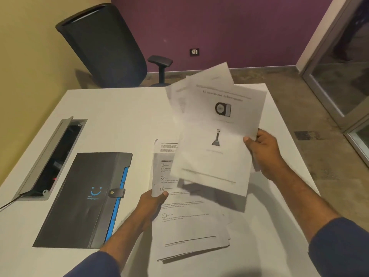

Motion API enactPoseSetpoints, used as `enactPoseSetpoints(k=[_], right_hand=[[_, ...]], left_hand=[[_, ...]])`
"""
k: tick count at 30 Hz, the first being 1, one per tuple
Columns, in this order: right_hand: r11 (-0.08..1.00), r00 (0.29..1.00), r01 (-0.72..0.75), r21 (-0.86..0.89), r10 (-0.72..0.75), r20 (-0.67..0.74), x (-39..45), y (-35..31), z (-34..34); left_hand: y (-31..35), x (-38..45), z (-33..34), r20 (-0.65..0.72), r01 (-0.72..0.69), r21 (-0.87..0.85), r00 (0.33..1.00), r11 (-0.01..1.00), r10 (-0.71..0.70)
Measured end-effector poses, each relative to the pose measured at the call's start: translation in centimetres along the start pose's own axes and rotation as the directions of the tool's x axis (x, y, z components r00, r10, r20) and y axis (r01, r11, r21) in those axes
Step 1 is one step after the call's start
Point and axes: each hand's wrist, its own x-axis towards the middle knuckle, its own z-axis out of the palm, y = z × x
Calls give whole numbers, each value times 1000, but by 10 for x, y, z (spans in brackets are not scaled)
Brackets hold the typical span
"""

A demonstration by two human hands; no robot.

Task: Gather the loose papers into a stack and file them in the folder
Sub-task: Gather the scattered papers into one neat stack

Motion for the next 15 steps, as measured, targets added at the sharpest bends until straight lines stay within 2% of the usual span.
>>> enactPoseSetpoints(k=[5, 7, 10, 15], right_hand=[[951, 944, -308, -34, 310, 116, -24, 43, 4], [920, 911, -381, -89, 390, 134, -36, 57, 6], [904, 892, -402, -147, 422, 159, -51, 66, 9], [908, 847, -408, -95, 416, 332, -67, 66, 15]], left_hand=[[8, -8, 3, 121, 9, -55, 993, 998, -2], [10, -11, 2, 162, 22, -94, 987, 995, -7], [14, -17, 4, 157, 28, -64, 987, 998, -18], [19, -27, 9, 33, 22, 35, 999, 999, -24]])
